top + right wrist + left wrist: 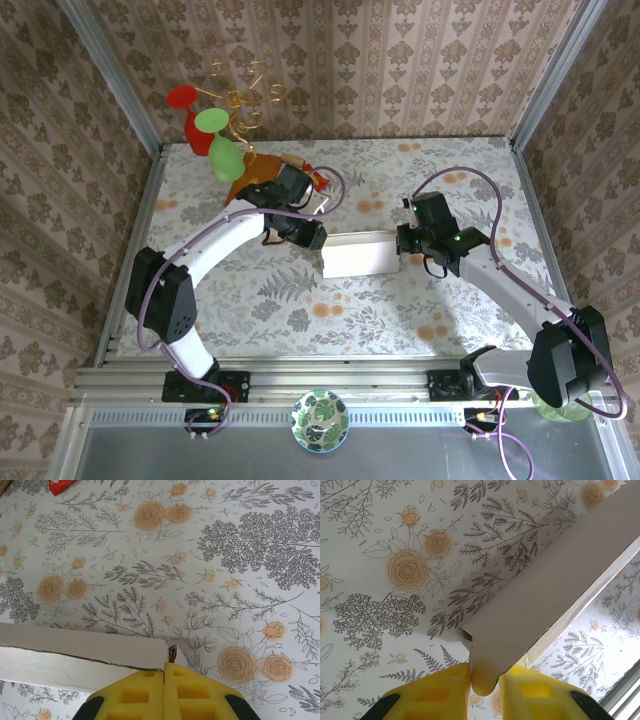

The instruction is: Fold the paper box

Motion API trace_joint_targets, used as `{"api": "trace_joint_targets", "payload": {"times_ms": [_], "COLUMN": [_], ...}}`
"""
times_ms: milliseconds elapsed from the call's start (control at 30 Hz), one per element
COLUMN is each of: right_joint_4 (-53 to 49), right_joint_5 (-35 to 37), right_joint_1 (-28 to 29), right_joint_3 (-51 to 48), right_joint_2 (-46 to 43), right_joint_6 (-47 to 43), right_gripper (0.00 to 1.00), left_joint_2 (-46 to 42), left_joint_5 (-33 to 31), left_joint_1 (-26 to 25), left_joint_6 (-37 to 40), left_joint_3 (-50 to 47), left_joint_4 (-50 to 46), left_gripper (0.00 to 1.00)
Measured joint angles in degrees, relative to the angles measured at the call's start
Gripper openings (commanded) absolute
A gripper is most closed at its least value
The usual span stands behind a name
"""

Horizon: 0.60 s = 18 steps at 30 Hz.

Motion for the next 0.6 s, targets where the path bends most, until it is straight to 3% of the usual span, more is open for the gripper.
{"api": "trace_joint_targets", "payload": {"times_ms": [133, 600], "right_joint_4": [0.0, 0.0], "right_joint_5": [0.0, 0.0], "right_joint_1": [0.0, 0.0], "right_joint_3": [0.0, 0.0], "right_joint_2": [0.0, 0.2], "right_joint_6": [0.2, 0.2], "right_gripper": [0.00, 0.00], "left_joint_2": [0.0, 0.0], "left_joint_5": [0.1, 0.4], "left_joint_1": [0.0, -0.1], "left_joint_6": [-0.1, -0.4], "left_joint_3": [0.3, 2.9], "left_joint_4": [0.0, -1.1], "left_gripper": [0.17, 0.19]}}
